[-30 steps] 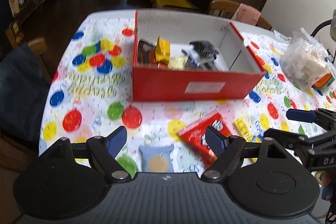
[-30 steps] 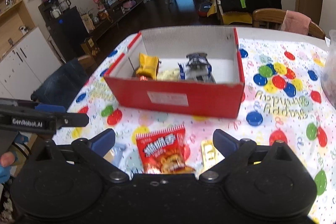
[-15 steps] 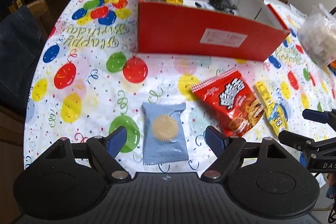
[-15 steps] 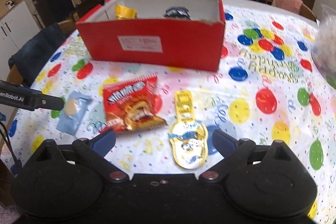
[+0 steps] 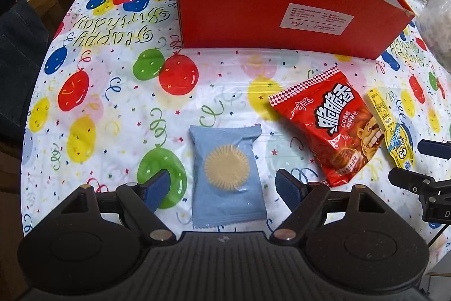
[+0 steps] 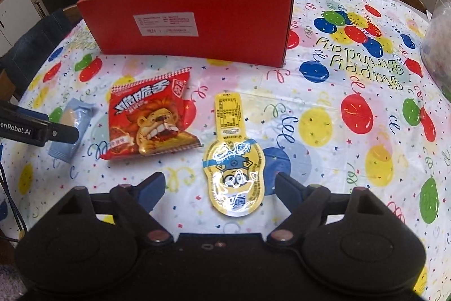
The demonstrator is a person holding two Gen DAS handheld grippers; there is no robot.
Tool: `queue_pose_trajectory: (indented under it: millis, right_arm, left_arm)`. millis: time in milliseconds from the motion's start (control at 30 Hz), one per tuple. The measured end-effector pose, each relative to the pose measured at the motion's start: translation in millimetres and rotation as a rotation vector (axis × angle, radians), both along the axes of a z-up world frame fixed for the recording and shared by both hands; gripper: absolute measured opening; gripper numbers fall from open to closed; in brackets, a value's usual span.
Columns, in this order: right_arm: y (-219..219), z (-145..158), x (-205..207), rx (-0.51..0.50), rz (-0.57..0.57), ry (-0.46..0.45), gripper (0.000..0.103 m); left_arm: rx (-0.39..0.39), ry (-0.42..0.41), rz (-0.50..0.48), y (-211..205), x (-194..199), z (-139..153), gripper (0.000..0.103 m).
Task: Organize snacks
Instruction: 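Grasp the blue cookie pack with left tool while right tool grasps yellow minion pouch, then lift both held snacks and carry them over the red box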
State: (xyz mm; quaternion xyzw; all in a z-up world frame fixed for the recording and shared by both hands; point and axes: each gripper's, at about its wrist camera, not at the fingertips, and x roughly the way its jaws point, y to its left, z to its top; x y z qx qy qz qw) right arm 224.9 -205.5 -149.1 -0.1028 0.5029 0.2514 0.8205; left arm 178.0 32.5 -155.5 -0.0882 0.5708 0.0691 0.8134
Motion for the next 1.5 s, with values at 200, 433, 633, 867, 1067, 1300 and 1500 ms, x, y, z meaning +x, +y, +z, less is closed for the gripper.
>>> queue_pose_trajectory:
  millis: [200,433,633,867,1067,1300,1500]
  right_arm:
    - [0,-3,5,-0.015,0.0,-0.005,0.078]
    - [1,-6,9,-0.03,0.006,-0.006,0.07]
    - [5,-8,9,-0.045,0.029,-0.011,0.058]
    - [3,-10,9,-0.051,0.03,-0.012,0.049]
    - [2,-10,6,-0.051,0.031,-0.024,0.048]
    - [-3,-8,5,-0.016,0.007,-0.005,0.047]
    - [-15,-3,4,0.064,-0.058,0.028,0.047]
  left_arm:
    - [0.037,-0.011,-0.003,-2,5,-3,0.082]
    - [0.033,-0.007,-0.004,-3,10,-6,0.081]
    - [0.014,0.017,0.004,0,13,-10,0.066]
    - [0.03,0.018,0.001,-1,12,-9,0.059]
    - [0.059,0.024,-0.019,-7,10,-8,0.048]
    - [0.03,0.03,-0.007,-3,7,-7,0.047]
    - [0.007,0.028,0.017,0,0,-5,0.047]
